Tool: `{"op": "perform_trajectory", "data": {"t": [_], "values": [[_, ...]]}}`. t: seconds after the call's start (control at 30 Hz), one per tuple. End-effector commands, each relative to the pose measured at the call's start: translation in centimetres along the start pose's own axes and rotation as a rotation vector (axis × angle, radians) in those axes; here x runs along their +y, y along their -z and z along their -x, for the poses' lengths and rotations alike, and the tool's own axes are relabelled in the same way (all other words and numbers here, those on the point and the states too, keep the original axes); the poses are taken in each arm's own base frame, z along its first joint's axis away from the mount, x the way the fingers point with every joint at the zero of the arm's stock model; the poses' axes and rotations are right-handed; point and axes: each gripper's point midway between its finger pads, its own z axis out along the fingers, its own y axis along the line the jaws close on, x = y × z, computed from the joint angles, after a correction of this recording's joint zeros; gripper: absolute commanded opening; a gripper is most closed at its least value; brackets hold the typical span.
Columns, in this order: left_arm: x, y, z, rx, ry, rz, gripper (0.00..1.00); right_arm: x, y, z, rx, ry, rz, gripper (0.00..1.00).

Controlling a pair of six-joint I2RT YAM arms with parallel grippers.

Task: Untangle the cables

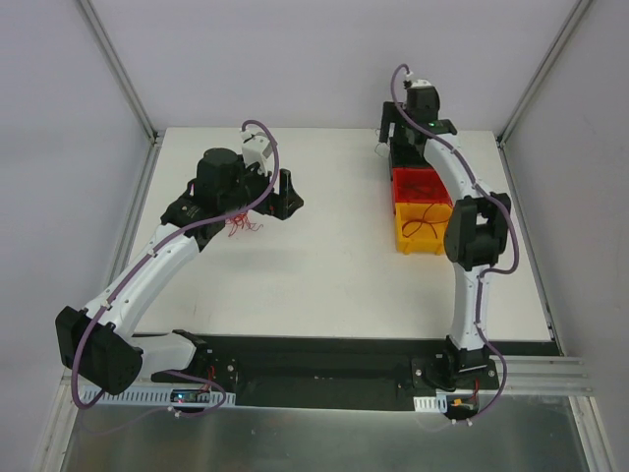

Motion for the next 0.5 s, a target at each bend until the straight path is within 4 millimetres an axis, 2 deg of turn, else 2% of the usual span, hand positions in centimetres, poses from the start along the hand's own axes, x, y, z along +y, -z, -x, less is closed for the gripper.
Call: {"op": "perform_trajectory", "data": {"t": [0.0, 0.13, 0.3, 0.43, 0.47], "values": [[-0.5, 0.2, 1.4, -0.046, -0.018, -0.019, 0.91, 0.9, -1.5, 3.1, -0.11, 0.173, -0.081, 0.92], [-0.2, 0.0, 1.1, -0.038, -0.022, -0.009, 0.91, 1.9, -3.5, 3.2, -0.118, 0.201, -0.09, 0.91], [-0.1, 0.0, 1.2, -0.043, -0.026, -0.004, 0.91, 1.5, -5.9, 1.3, -0.076, 0.187, -0.11, 0.85], [-0.2, 0.0, 1.2, -0.042, -0.023, -0.008, 0.91, 1.4, -6.5, 0.3, -0.057, 0.182, -0.121, 0.69], [-0.3, 0.0, 1.2, -0.041, -0.025, -0.011, 0.91, 1.1, -6.5, 0.1, -0.052, 0.179, -0.129, 0.61]]}}
